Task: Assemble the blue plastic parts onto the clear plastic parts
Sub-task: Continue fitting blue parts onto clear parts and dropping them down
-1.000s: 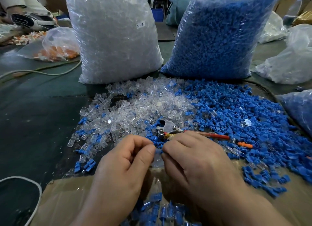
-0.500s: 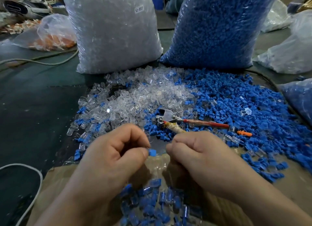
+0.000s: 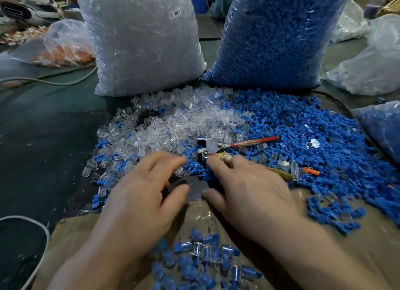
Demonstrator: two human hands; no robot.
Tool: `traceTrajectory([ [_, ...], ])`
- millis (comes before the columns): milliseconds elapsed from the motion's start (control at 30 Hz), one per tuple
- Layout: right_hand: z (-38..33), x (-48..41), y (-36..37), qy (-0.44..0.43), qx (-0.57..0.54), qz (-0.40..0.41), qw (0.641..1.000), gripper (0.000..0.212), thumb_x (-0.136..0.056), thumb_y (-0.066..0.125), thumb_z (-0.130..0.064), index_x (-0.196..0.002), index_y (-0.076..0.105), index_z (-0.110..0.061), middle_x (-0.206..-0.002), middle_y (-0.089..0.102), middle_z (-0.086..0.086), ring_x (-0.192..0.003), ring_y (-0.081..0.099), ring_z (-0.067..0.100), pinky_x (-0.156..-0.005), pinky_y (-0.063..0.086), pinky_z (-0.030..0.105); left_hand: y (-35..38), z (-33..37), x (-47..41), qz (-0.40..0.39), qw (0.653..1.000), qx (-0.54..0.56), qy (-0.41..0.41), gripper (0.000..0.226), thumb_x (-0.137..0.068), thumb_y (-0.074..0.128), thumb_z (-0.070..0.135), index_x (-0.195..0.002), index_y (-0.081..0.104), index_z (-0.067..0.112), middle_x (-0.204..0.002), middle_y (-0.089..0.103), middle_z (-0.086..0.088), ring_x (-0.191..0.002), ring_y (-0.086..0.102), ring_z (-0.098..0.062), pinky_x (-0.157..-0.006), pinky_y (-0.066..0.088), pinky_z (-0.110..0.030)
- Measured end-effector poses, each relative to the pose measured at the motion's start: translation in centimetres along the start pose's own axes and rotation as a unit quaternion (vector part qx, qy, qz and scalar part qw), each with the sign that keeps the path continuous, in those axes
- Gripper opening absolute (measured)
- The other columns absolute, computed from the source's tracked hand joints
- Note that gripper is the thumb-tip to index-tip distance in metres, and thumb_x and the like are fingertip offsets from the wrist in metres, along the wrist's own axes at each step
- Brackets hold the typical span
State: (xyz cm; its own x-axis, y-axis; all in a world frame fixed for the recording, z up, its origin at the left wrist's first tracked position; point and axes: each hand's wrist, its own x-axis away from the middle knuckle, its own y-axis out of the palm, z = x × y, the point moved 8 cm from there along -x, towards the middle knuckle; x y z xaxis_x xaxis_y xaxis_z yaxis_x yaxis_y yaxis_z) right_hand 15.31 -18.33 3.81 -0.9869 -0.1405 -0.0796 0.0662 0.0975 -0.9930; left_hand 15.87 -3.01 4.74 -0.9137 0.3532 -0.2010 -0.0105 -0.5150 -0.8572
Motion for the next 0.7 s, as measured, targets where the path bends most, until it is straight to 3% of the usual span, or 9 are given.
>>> traceTrajectory([
  [67,-0.6,-0.3,0.3,-0.019,0.005,0.003,1.0,0.047,-0.093,0.039,-0.063,-0.132,0.034,-0.039,-0.093,0.041,-0.001,-0.087,0.056,0.024,-0.055,0.031,0.033,0.7,-0.5,-0.4,-0.015,0.999,-0.038,-0.001,0.059,-0.091,0.046,0.052,-0.149,0.039,0.046,-0.148,0.033,0.031,-0.128,0.042,0.003,-0.107,0.036,-0.025],
  [133,-1.0,-0.5,0.4,-0.038,0.001,0.004,0.999,0.034,-0.095,0.04,-0.059,-0.12,0.042,-0.035,-0.086,0.033,-0.003,-0.078,0.054,0.023,-0.052,0.03,0.033,1.6,-0.3,-0.6,-0.047,0.997,-0.066,0.014,0.057,-0.094,0.052,0.044,-0.15,0.042,0.042,-0.154,0.035,0.022,-0.135,0.036,-0.007,-0.113,0.028,-0.027],
  [233,-1.1,-0.6,0.4,-0.048,-0.023,0.005,0.999,0.023,-0.097,0.041,-0.052,-0.107,0.047,-0.032,-0.086,0.038,-0.004,-0.073,0.055,0.023,-0.05,0.031,0.034,2.0,0.0,-0.6,-0.048,0.997,-0.054,0.024,0.046,-0.091,0.068,0.028,-0.136,0.062,0.034,-0.137,0.051,0.021,-0.123,0.047,-0.007,-0.104,0.033,-0.022],
  [333,-0.9,-0.5,0.3,-0.048,-0.045,0.014,0.998,0.016,-0.098,0.042,-0.045,-0.101,0.047,-0.031,-0.09,0.048,-0.004,-0.073,0.056,0.023,-0.053,0.036,0.035,1.7,-0.2,-0.5,-0.025,0.999,-0.021,0.012,0.041,-0.09,0.069,0.024,-0.129,0.065,0.035,-0.121,0.044,0.033,-0.11,0.046,0.006,-0.092,0.032,-0.007],
  [433,-0.8,-0.4,0.2,-0.051,-0.052,0.018,0.997,0.01,-0.098,0.042,-0.039,-0.097,0.047,-0.031,-0.085,0.048,-0.006,-0.07,0.051,0.021,-0.054,0.035,0.034,1.9,-0.3,-0.4,-0.031,0.999,-0.003,0.011,0.038,-0.09,0.067,0.028,-0.126,0.064,0.04,-0.114,0.044,0.035,-0.102,0.05,0.007,-0.084,0.035,-0.005],
  [567,-0.7,-0.3,0.3,-0.043,-0.055,0.01,0.997,0.014,-0.096,0.044,-0.046,-0.091,0.043,-0.032,-0.079,0.041,-0.01,-0.068,0.042,0.017,-0.055,0.034,0.033,2.2,-0.6,-0.5,-0.042,0.999,0.004,-0.004,0.035,-0.09,0.062,0.04,-0.125,0.062,0.043,-0.11,0.045,0.032,-0.097,0.052,0.007,-0.08,0.04,-0.011],
  [700,0.0,-0.4,0.4,-0.014,-0.047,-0.001,0.999,0.025,-0.095,0.046,-0.054,-0.098,0.052,-0.029,-0.086,0.047,-0.008,-0.076,0.05,0.018,-0.061,0.037,0.034,2.1,-1.4,-0.6,-0.044,0.998,-0.02,-0.039,0.026,-0.087,0.056,0.056,-0.11,0.063,0.044,-0.101,0.043,0.031,-0.089,0.049,0.008,-0.069,0.036,-0.009],
])
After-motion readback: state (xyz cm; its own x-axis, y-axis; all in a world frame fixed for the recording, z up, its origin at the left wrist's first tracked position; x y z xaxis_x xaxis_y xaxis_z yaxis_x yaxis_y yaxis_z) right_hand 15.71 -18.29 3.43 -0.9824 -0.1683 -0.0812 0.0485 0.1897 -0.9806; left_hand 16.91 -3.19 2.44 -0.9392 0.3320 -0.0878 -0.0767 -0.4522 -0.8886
